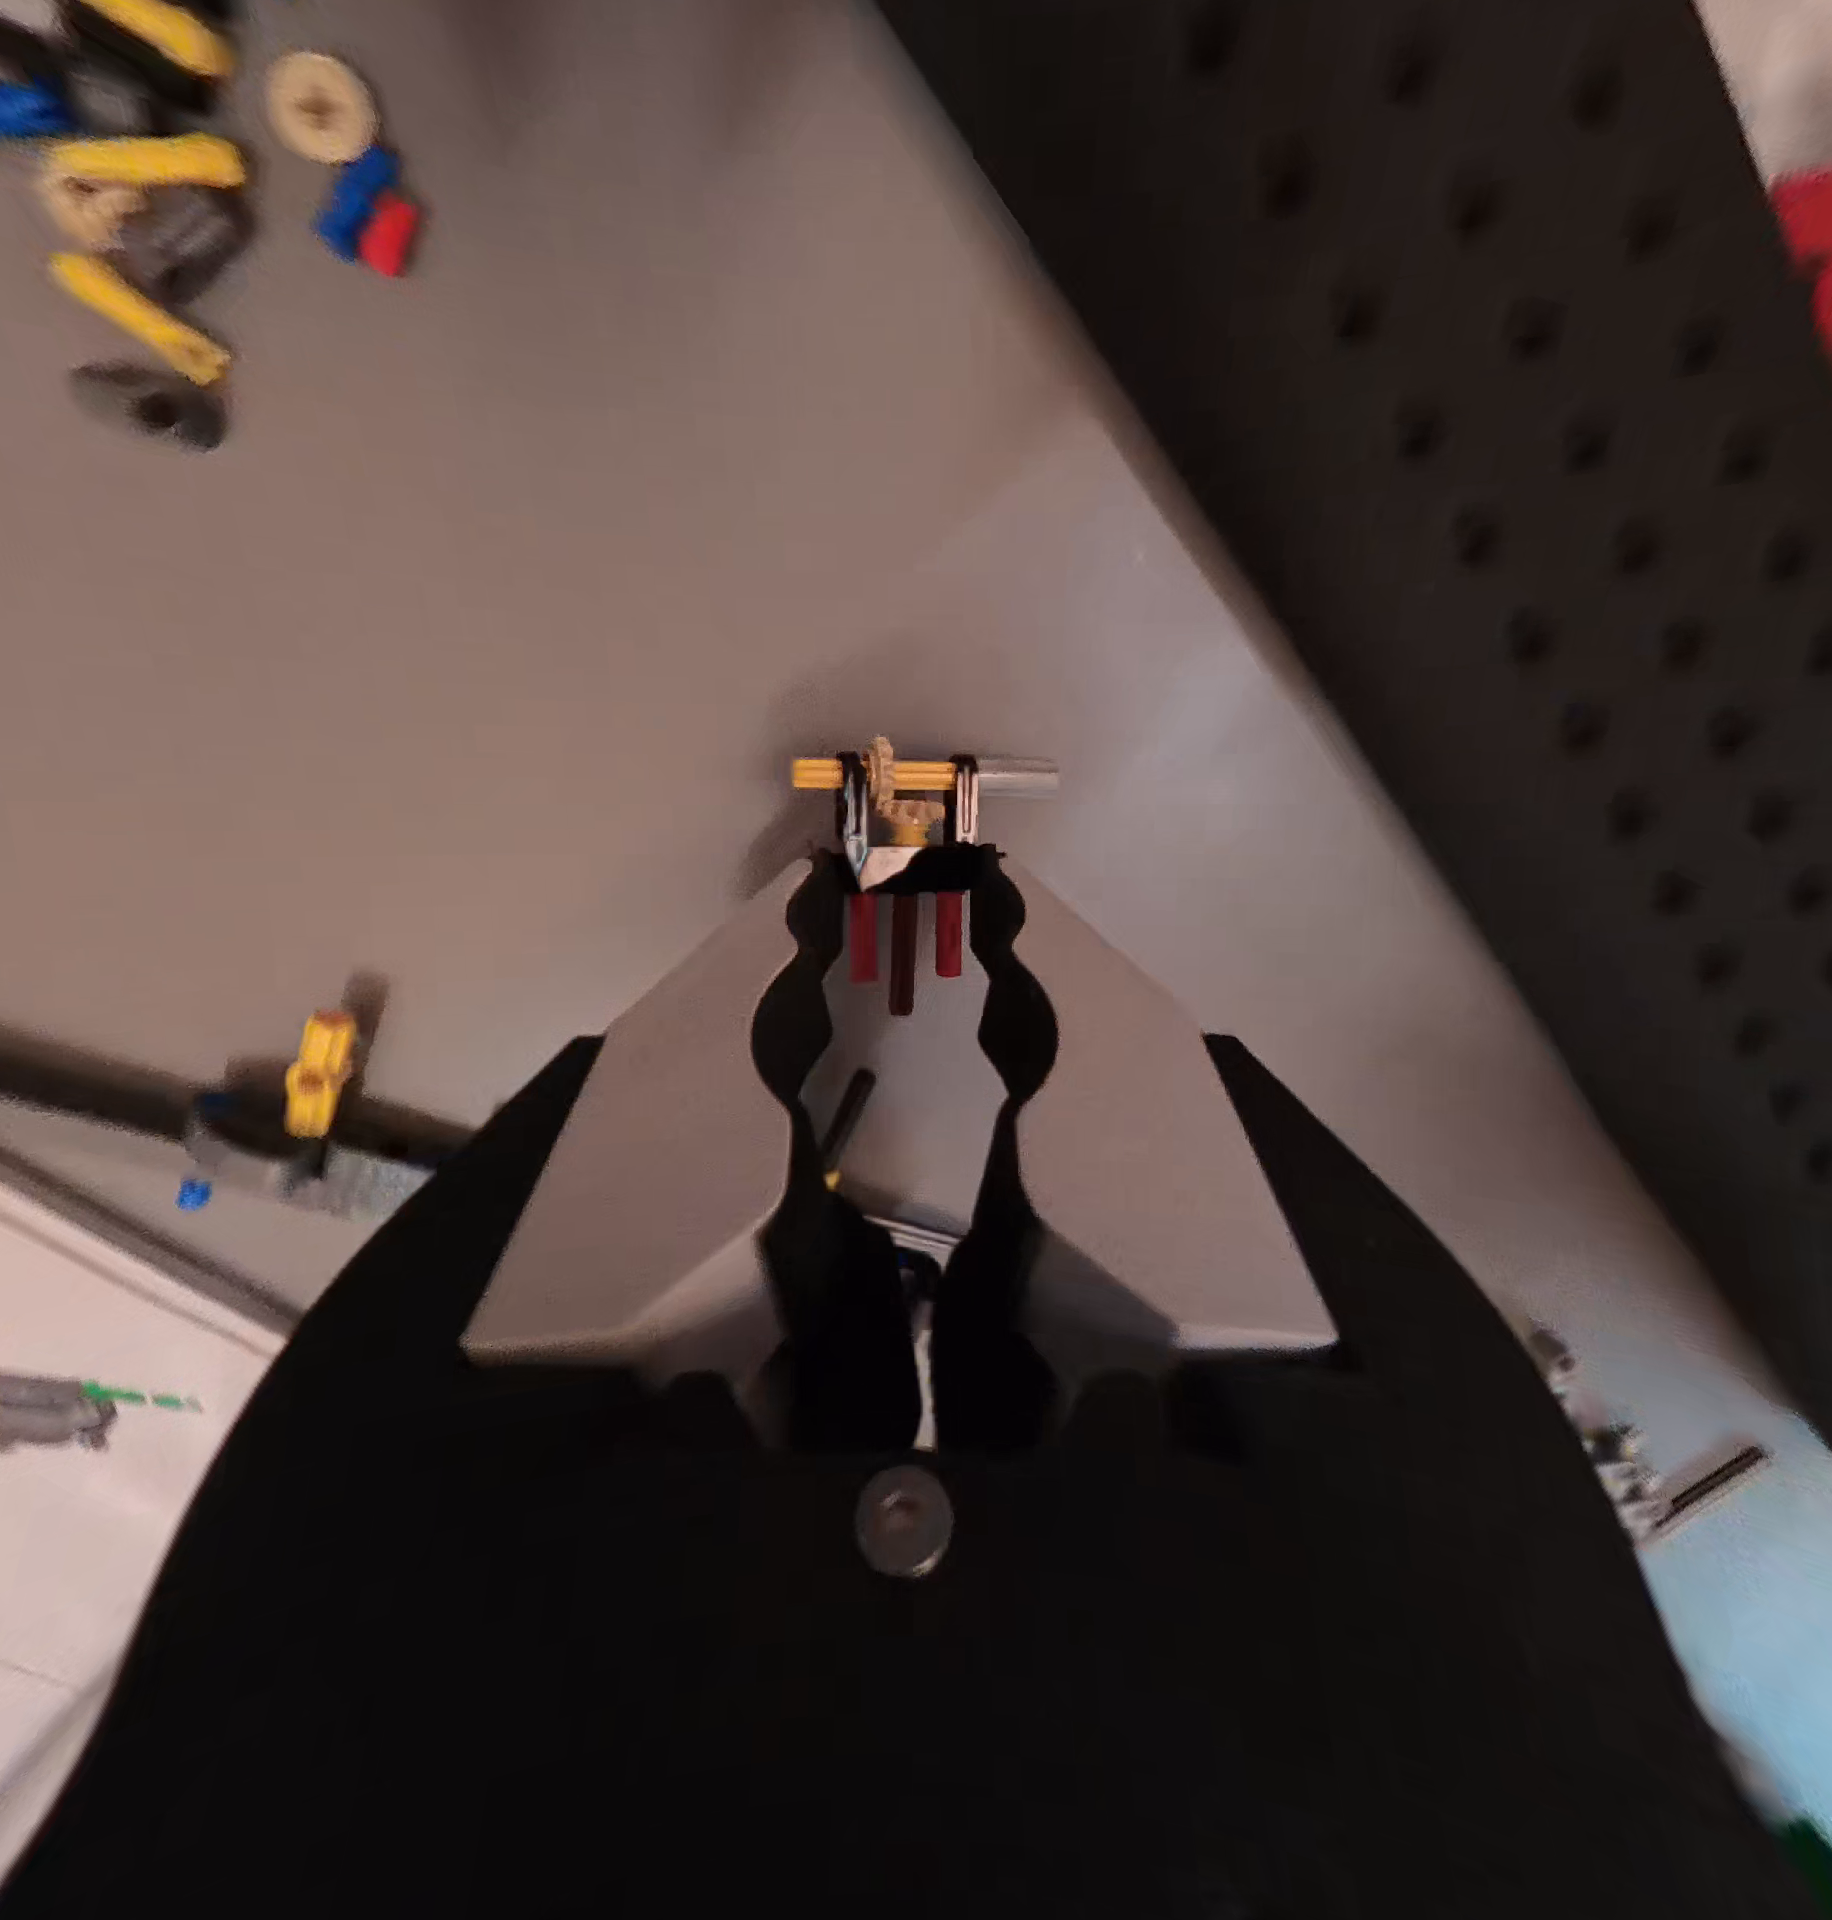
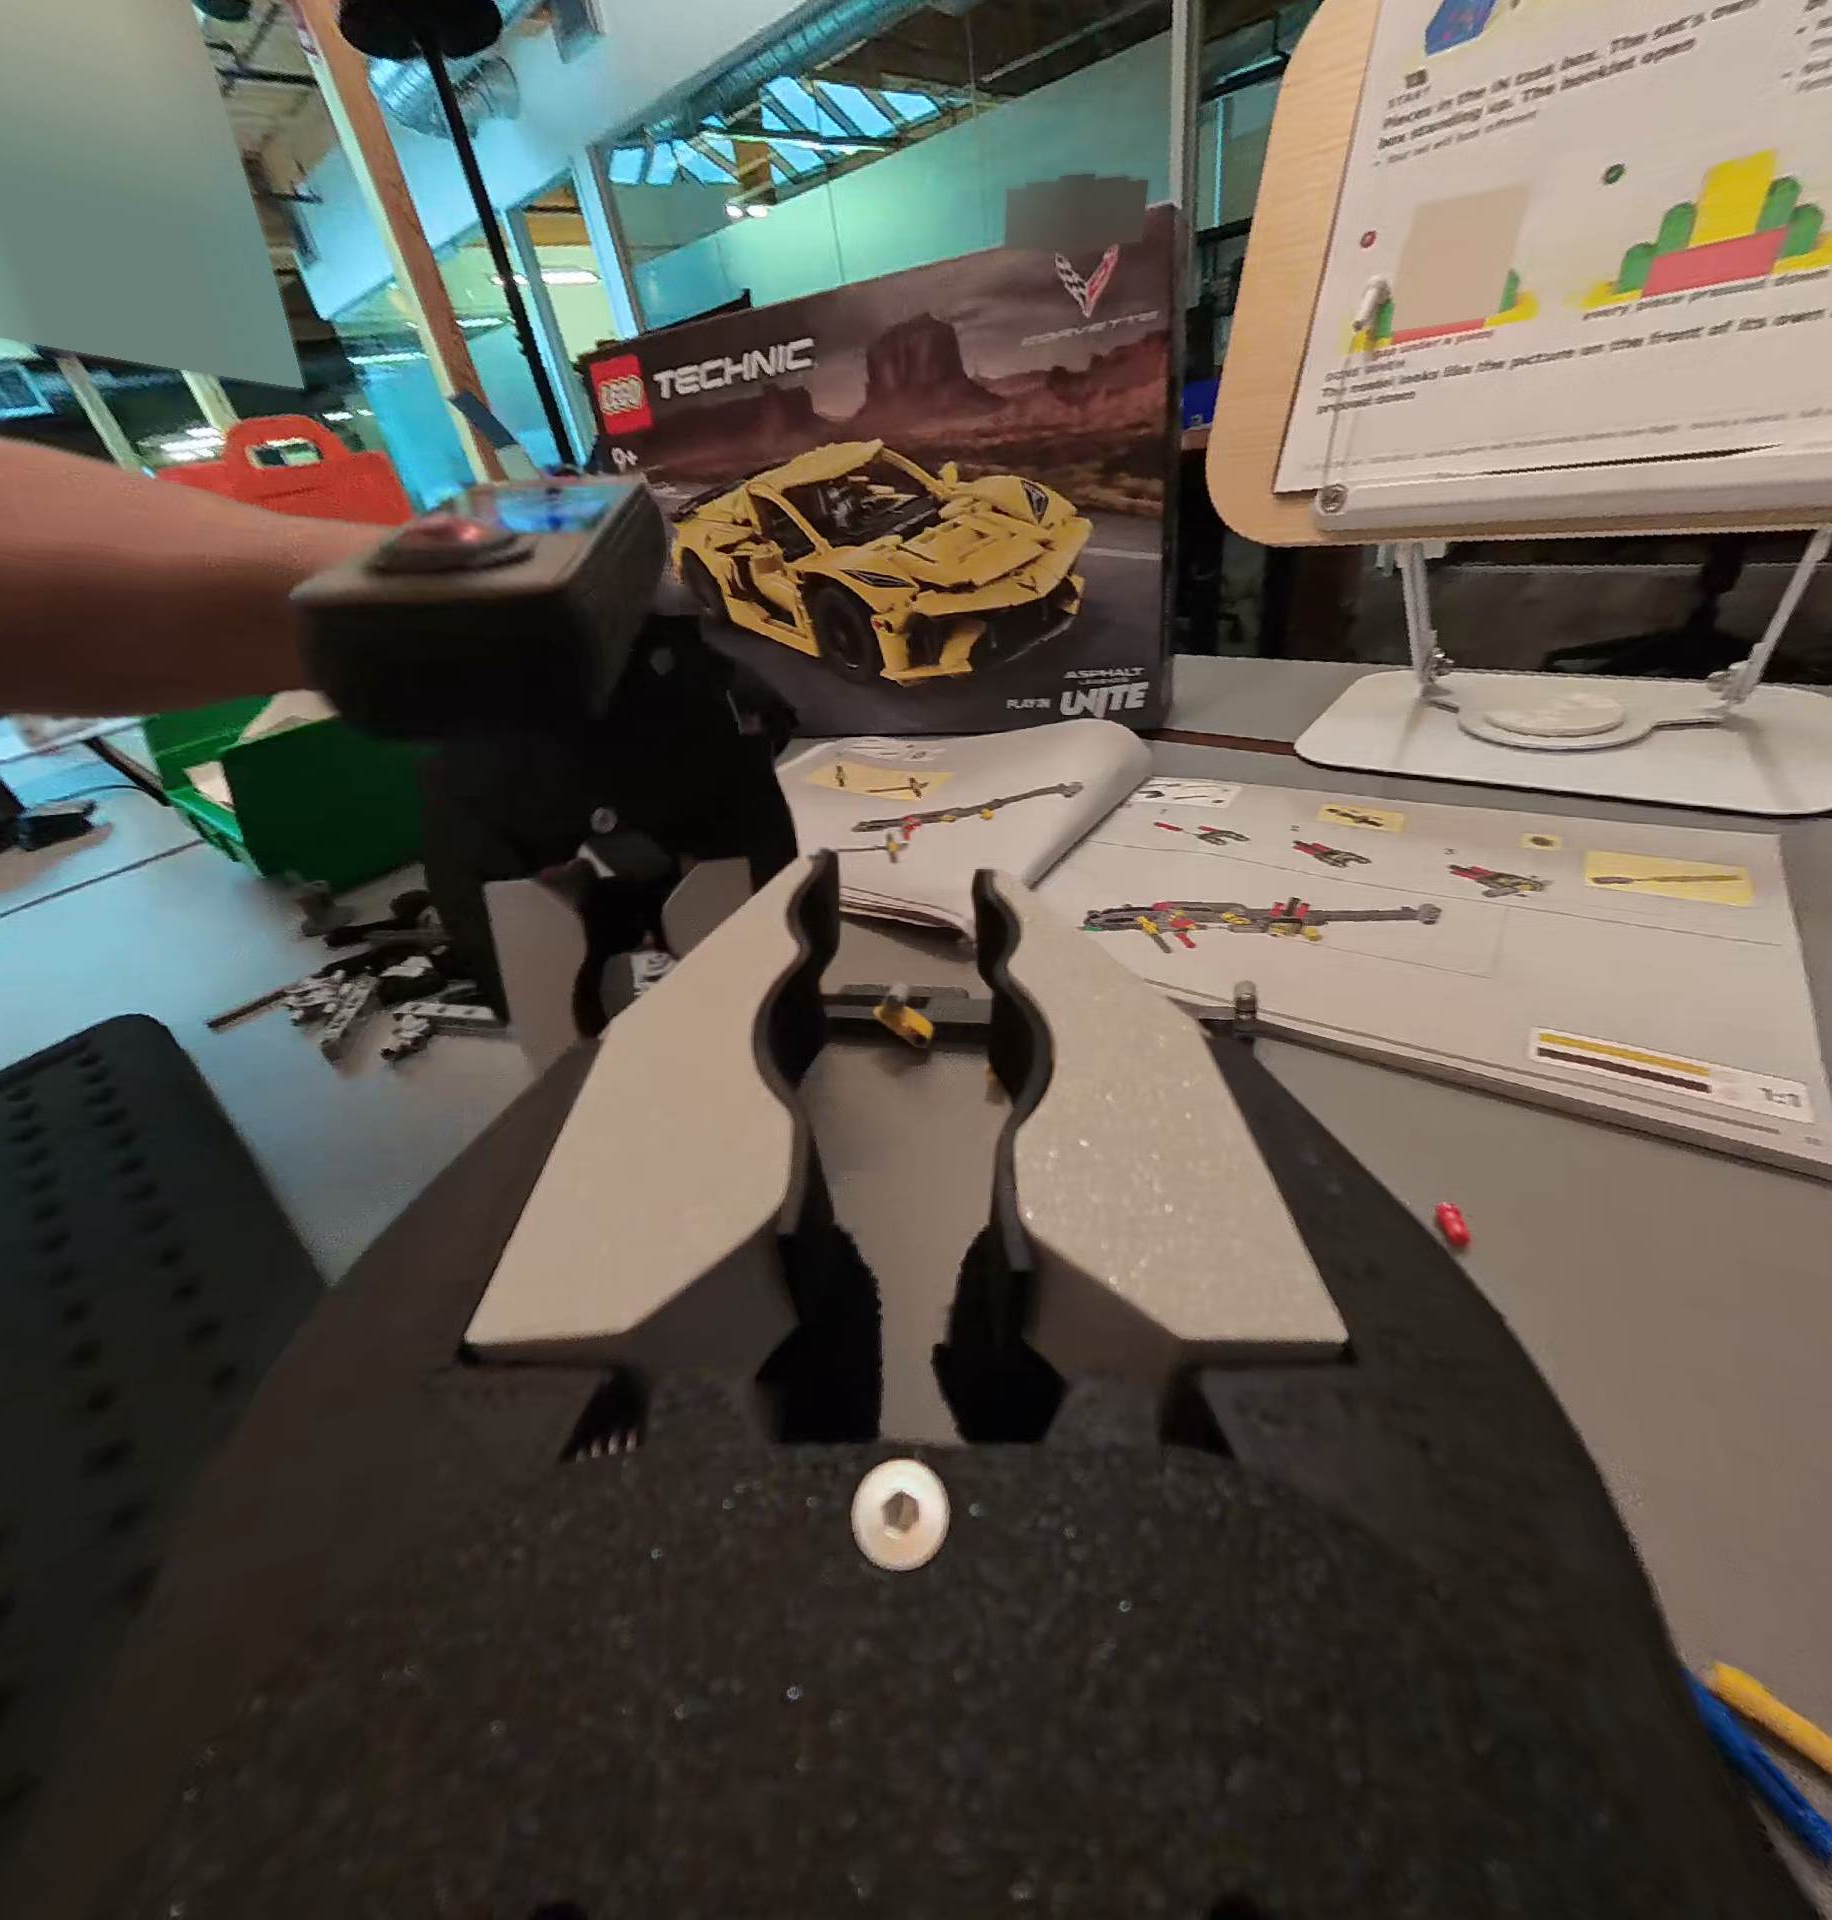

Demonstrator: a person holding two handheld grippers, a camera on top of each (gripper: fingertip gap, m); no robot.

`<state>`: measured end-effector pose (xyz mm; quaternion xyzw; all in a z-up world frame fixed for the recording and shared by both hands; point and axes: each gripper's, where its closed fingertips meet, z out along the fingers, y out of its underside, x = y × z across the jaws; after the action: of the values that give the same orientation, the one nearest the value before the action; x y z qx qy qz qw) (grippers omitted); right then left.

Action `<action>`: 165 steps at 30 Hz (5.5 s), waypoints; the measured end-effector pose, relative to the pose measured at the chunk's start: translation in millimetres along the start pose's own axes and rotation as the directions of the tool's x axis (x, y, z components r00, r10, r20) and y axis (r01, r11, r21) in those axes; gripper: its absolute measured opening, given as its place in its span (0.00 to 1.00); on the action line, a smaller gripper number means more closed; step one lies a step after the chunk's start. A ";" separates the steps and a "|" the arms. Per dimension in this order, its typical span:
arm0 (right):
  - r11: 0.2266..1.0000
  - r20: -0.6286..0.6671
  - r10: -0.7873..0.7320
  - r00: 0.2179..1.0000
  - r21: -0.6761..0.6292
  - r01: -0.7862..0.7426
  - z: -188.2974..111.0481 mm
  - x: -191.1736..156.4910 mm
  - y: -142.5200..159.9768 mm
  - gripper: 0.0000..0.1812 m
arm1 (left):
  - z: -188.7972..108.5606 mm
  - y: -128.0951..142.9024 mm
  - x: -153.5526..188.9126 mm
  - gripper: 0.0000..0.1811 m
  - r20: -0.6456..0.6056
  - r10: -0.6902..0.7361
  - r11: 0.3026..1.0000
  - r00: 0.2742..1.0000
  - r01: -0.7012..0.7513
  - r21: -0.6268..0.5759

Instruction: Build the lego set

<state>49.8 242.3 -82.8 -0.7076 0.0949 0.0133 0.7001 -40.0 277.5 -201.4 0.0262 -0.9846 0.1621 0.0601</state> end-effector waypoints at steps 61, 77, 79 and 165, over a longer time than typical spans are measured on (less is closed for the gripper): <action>0.941 -0.364 -0.171 0.916 -0.337 0.042 38.5 162.9 28.1 0.15 | -114.2 109.3 -43.4 0.27 0.053 -0.988 0.091 0.147 0.267 0.959; 0.894 -0.340 -0.088 0.936 -0.441 -0.076 34.1 162.4 55.1 0.20 | -110.6 107.7 -44.9 0.24 0.002 -0.985 0.052 0.171 0.286 0.957; 0.897 -0.322 -0.073 0.944 -0.435 -0.080 36.3 159.2 55.0 0.19 | -111.0 107.3 -45.6 0.24 -0.015 -0.984 0.037 0.179 0.283 0.958; 0.899 -0.098 -0.223 0.970 -0.406 0.166 50.7 102.9 41.9 0.05 | 6.1 -32.7 10.3 0.12 0.285 -0.843 0.520 0.457 0.554 0.649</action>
<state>150.2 280.6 -140.8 -0.8393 0.0687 -0.0885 0.5321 -48.5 244.3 -195.5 0.5044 -0.7740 0.3361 -0.1829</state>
